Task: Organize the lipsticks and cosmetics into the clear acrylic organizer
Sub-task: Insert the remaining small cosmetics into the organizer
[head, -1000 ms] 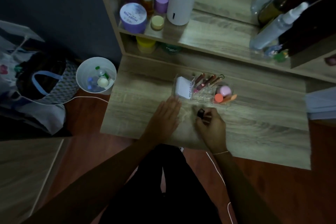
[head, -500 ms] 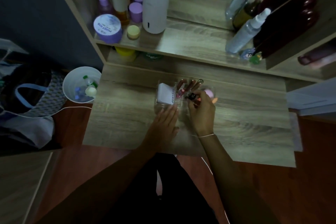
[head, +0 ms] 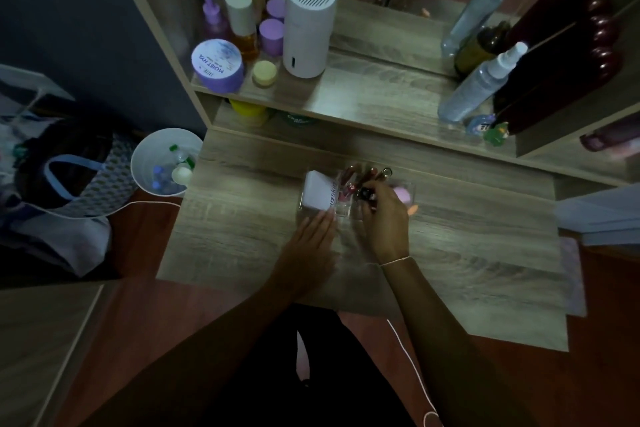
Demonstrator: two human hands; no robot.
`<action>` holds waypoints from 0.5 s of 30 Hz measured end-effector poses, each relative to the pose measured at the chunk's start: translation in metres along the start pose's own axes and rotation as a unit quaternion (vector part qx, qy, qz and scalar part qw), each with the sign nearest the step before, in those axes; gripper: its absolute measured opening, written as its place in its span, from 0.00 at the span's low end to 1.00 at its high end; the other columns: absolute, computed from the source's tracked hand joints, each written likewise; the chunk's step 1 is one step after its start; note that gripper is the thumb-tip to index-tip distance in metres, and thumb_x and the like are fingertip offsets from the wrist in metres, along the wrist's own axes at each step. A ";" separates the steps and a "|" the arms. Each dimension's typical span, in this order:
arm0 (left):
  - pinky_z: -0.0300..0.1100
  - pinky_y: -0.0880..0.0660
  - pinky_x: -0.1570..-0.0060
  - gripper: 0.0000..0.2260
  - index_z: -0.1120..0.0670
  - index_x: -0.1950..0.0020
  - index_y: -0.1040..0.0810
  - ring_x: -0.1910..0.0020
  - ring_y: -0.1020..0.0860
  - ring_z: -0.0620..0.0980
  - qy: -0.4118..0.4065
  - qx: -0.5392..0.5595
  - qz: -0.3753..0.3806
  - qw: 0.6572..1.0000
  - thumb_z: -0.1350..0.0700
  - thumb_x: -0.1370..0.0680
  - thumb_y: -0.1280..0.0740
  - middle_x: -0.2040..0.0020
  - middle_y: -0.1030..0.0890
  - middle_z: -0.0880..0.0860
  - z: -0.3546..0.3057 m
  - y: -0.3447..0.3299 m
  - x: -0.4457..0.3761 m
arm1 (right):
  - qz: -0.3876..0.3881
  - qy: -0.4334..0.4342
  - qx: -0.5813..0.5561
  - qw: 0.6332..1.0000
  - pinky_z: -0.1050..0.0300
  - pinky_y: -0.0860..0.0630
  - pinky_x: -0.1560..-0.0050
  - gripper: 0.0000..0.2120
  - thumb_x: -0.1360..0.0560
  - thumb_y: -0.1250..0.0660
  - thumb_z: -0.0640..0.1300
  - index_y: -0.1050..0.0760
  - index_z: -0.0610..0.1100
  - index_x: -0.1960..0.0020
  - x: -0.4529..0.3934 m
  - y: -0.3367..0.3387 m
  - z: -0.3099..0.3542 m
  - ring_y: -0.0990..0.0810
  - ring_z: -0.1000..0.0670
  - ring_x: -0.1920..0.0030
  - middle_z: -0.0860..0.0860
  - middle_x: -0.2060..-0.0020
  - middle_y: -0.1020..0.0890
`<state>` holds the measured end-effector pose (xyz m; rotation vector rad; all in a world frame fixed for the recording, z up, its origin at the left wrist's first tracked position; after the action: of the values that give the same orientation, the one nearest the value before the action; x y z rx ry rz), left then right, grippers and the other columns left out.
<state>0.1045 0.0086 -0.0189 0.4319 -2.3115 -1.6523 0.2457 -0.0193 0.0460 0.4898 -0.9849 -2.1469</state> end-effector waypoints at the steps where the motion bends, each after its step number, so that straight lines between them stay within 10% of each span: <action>1: 0.58 0.35 0.32 0.28 0.64 0.30 0.33 0.29 0.35 0.60 0.000 0.002 -0.002 1.000 0.49 0.24 0.35 0.29 0.33 0.63 0.000 0.000 0.000 | 0.009 0.001 0.006 1.000 0.47 0.23 0.49 0.16 0.31 0.33 0.29 0.23 0.38 0.44 -0.001 -0.001 0.000 0.20 0.40 0.49 0.39 0.50 0.18; 15: 0.58 0.33 0.33 0.30 0.62 0.30 0.34 0.29 0.35 0.59 0.010 -0.016 0.014 1.000 0.46 0.25 0.34 0.29 0.33 0.62 0.000 -0.005 0.000 | 0.051 -0.009 0.059 0.997 0.43 0.20 0.51 0.16 0.26 0.37 0.31 0.23 0.41 0.40 -0.007 -0.006 -0.011 0.19 0.41 0.47 0.41 0.47 0.17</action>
<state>0.1054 0.0072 -0.0238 0.4049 -2.2638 -1.6610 0.2538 -0.0168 0.0345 0.4667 -1.1267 -2.0135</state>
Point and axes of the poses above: each hand's wrist, its own x-axis away from the middle knuckle, its own y-axis out of the back of the hand, z = x × y, the point moved 6 cm from there along -x, towards the middle knuckle
